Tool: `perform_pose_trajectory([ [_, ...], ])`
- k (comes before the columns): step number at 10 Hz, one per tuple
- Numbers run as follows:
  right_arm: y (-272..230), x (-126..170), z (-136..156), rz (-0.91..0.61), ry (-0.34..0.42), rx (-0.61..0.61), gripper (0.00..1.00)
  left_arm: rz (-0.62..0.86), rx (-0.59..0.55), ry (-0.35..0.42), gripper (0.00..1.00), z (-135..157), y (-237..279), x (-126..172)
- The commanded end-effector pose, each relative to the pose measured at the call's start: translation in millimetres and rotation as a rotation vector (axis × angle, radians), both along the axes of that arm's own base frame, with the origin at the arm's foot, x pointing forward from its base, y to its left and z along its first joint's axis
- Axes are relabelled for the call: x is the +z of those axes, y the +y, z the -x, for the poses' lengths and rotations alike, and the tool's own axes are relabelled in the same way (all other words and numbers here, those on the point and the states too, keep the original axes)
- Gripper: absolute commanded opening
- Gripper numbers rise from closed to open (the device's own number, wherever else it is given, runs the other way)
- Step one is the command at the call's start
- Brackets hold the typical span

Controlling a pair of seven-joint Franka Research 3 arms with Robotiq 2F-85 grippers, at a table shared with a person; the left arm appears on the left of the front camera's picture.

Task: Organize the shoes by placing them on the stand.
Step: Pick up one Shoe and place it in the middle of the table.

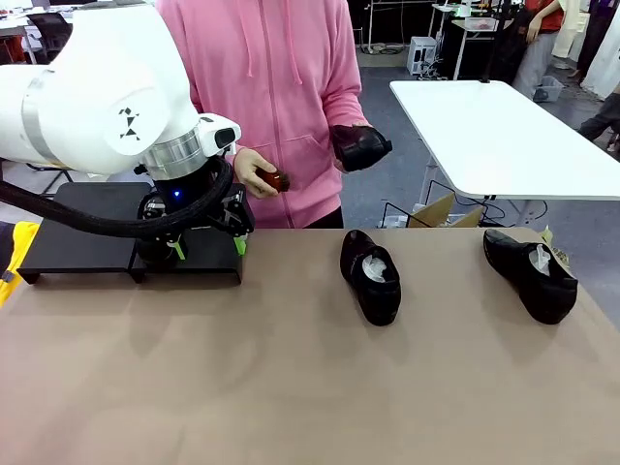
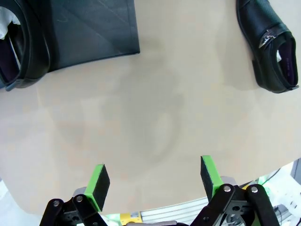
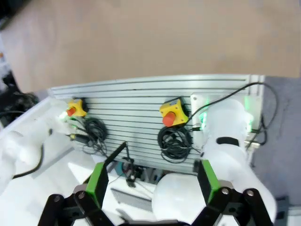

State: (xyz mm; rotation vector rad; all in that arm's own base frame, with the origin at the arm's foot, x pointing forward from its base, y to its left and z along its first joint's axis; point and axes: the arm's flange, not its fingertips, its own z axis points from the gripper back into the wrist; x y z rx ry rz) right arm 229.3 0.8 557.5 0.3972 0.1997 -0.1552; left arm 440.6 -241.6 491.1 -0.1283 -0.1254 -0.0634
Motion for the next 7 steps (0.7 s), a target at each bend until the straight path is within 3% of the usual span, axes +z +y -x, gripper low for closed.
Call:
perform_pose_trajectory([
  [1, 4, -2, -41, 0.079, -0.040, 0.148, 1.00, 0.003, 0.001, 0.001, 1.00, 0, 1, 0],
  [2, 6, -13, -71, 0.141, -0.125, 0.211, 1.00, 0.003, 0.001, 0.001, 1.00, 0, 1, 0],
  [4, 7, -44, -118, 0.246, -0.187, 0.246, 1.00, 0.003, 0.001, 0.001, 1.00, 0, 1, 0],
  [7, 3, -88, -156, 0.391, -0.294, 0.286, 1.00, 0.003, 0.001, 0.001, 1.00, 0, 1, 0],
])
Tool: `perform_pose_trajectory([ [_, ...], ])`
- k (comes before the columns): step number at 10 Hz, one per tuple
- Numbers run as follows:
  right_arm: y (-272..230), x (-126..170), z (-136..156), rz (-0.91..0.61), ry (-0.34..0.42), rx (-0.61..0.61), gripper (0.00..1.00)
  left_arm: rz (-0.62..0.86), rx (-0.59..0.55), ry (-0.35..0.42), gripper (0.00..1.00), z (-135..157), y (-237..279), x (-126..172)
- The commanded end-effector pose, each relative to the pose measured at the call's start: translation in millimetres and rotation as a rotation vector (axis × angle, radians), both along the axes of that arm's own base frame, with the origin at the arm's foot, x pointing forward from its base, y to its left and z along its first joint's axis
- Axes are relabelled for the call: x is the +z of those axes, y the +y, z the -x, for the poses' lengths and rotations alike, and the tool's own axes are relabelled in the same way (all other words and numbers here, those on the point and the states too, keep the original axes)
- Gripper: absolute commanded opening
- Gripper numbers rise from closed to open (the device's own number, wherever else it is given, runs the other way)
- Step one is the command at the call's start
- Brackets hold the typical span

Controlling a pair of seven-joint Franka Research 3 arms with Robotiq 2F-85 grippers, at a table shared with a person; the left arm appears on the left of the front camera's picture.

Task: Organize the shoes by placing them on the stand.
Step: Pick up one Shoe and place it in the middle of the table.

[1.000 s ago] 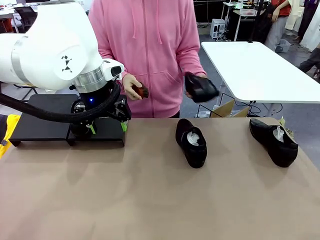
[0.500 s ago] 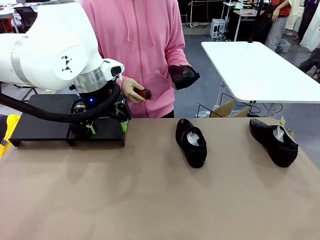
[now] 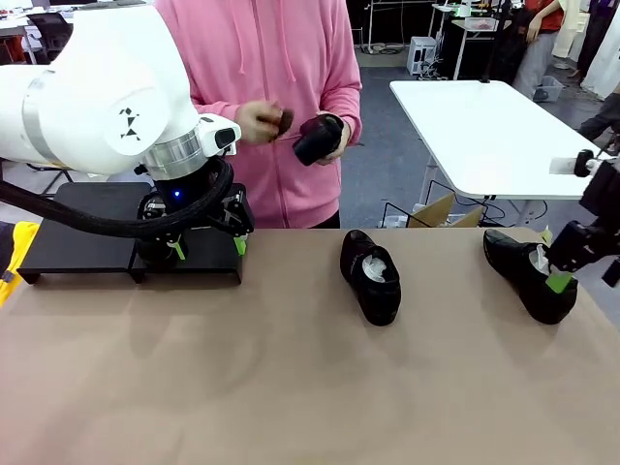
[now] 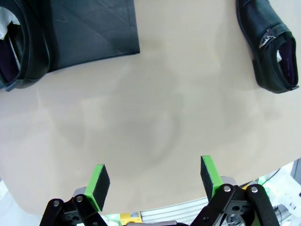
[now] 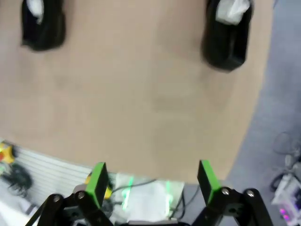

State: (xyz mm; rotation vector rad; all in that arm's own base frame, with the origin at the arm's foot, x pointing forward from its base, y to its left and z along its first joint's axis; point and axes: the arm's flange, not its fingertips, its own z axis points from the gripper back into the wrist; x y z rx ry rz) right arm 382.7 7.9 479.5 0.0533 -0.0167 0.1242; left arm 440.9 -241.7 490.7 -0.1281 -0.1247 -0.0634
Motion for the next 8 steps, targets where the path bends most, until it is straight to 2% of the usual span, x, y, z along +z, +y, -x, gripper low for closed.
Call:
perform_pose_trajectory([
  [1, -2, -18, -10, 0.058, -0.103, 0.018, 1.00, 0.003, 0.001, 0.001, 1.00, 0, 1, 1],
  [2, -2, -23, -18, 0.062, -0.183, -0.015, 1.00, 0.003, 0.001, 0.001, 1.00, 0, 1, 1],
  [3, -5, -25, -27, 0.060, -0.208, -0.079, 1.00, 0.003, 0.001, 0.001, 1.00, 0, 1, 1],
  [4, -7, -19, -27, 0.038, -0.137, -0.132, 1.00, 0.003, 0.001, 0.001, 1.00, 0, 1, 1],
  [5, -5, -17, -23, 0.047, -0.159, -0.013, 1.00, 0.003, 0.001, 0.001, 1.00, 0, 1, 1],
  [7, -5, -17, -23, 0.047, -0.159, -0.013, 1.00, 0.003, 0.001, 0.001, 1.00, 0, 1, 1],
  [8, -7, -20, -25, 0.037, -0.159, -0.052, 1.00, 0.003, 0.001, 0.001, 1.00, 0, 1, 1],
])
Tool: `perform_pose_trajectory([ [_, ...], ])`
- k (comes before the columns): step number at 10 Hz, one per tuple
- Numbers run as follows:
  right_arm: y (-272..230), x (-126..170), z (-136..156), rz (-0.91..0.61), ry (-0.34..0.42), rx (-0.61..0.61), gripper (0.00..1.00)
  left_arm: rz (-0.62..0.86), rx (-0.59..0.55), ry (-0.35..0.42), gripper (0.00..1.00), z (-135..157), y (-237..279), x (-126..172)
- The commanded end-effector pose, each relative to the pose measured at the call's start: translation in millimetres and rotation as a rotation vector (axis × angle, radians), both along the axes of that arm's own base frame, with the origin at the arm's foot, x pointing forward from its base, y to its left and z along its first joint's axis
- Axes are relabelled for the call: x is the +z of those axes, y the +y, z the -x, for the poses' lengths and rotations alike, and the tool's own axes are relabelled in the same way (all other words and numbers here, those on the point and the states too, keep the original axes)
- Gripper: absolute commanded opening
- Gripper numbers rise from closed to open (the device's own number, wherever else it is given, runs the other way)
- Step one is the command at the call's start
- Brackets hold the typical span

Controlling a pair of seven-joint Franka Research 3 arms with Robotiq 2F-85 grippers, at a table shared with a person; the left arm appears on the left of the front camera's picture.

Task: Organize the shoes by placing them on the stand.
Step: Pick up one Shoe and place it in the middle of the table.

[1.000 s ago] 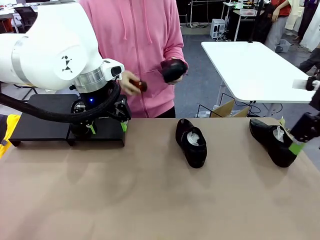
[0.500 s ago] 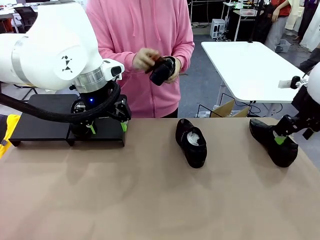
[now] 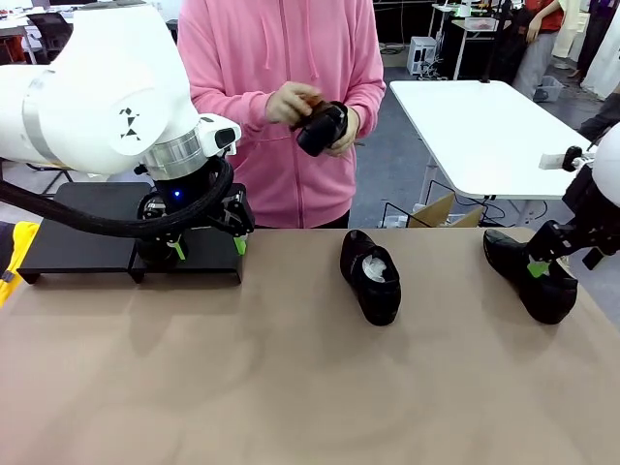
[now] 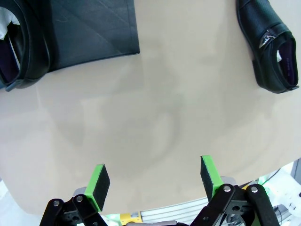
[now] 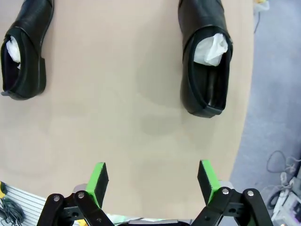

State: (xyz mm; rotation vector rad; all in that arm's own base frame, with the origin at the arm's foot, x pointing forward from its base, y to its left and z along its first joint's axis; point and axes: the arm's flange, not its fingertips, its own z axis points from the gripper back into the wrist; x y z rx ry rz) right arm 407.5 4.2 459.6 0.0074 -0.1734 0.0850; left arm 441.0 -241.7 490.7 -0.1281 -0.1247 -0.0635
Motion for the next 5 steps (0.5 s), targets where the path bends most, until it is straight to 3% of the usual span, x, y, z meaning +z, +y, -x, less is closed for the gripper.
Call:
perform_pose_trajectory([
  [1, 1, 0, -9, 0.148, -0.102, -0.026, 1.00, 0.003, 0.001, 0.000, 1.00, 0, 1, 1],
  [5, 1, -57, -85, 0.126, -0.056, 0.004, 1.00, 0.003, 0.001, 0.000, 1.00, 0, 1, 1],
])
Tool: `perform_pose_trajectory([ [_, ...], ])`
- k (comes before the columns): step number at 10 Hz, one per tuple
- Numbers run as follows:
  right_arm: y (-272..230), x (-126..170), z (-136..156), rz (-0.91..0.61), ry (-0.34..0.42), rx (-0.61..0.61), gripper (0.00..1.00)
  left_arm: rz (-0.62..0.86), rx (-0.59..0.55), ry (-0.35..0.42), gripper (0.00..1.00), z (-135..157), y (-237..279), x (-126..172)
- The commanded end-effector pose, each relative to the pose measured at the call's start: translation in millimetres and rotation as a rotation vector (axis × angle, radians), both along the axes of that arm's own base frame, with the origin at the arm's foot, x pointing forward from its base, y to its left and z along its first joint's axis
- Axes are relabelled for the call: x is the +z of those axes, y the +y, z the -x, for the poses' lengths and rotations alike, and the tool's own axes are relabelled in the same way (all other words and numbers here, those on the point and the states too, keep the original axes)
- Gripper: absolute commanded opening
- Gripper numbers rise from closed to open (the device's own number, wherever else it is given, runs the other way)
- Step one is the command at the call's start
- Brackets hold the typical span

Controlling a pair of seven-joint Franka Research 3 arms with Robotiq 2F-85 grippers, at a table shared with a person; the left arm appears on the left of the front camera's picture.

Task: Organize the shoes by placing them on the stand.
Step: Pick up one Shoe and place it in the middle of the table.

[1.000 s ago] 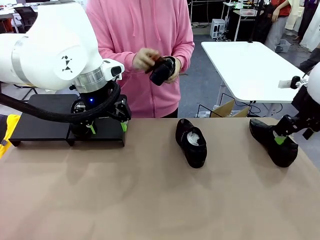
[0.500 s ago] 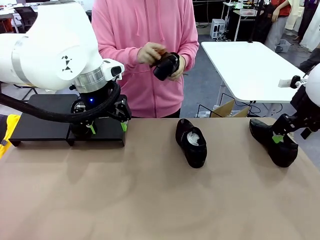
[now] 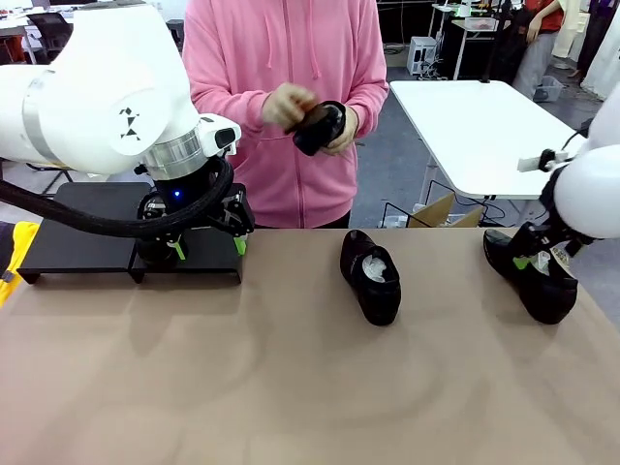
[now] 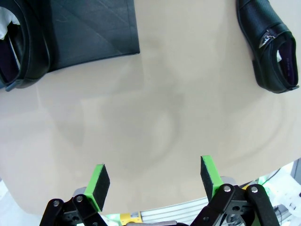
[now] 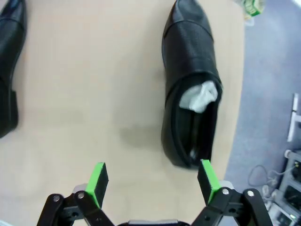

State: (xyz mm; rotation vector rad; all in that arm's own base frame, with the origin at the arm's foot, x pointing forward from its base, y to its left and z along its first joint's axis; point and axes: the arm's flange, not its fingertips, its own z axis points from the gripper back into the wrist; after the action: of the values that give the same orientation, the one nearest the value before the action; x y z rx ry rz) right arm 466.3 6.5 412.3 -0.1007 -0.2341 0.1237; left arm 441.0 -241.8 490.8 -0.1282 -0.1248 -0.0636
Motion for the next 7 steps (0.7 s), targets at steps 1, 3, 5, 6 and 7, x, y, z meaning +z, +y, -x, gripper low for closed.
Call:
perform_pose_trajectory([
  [1, -2, -25, -37, 0.016, 0.016, -0.027, 1.00, 0.003, 0.001, 0.001, 1.00, 0, 1, 0],
  [3, -7, -36, -46, 0.020, -0.014, -0.039, 1.00, 0.003, 0.001, 0.001, 1.00, 0, 1, 0],
  [5, -13, -45, -51, -0.001, -0.003, -0.059, 1.00, 0.003, 0.001, 0.001, 1.00, 0, 1, 0],
  [6, -15, -51, -55, -0.012, 0.009, -0.059, 1.00, 0.003, 0.001, 0.001, 1.00, 0, 1, 0],
  [7, -18, -60, -61, -0.015, 0.028, -0.051, 1.00, 0.003, 0.001, 0.001, 1.00, 0, 1, 0],
])
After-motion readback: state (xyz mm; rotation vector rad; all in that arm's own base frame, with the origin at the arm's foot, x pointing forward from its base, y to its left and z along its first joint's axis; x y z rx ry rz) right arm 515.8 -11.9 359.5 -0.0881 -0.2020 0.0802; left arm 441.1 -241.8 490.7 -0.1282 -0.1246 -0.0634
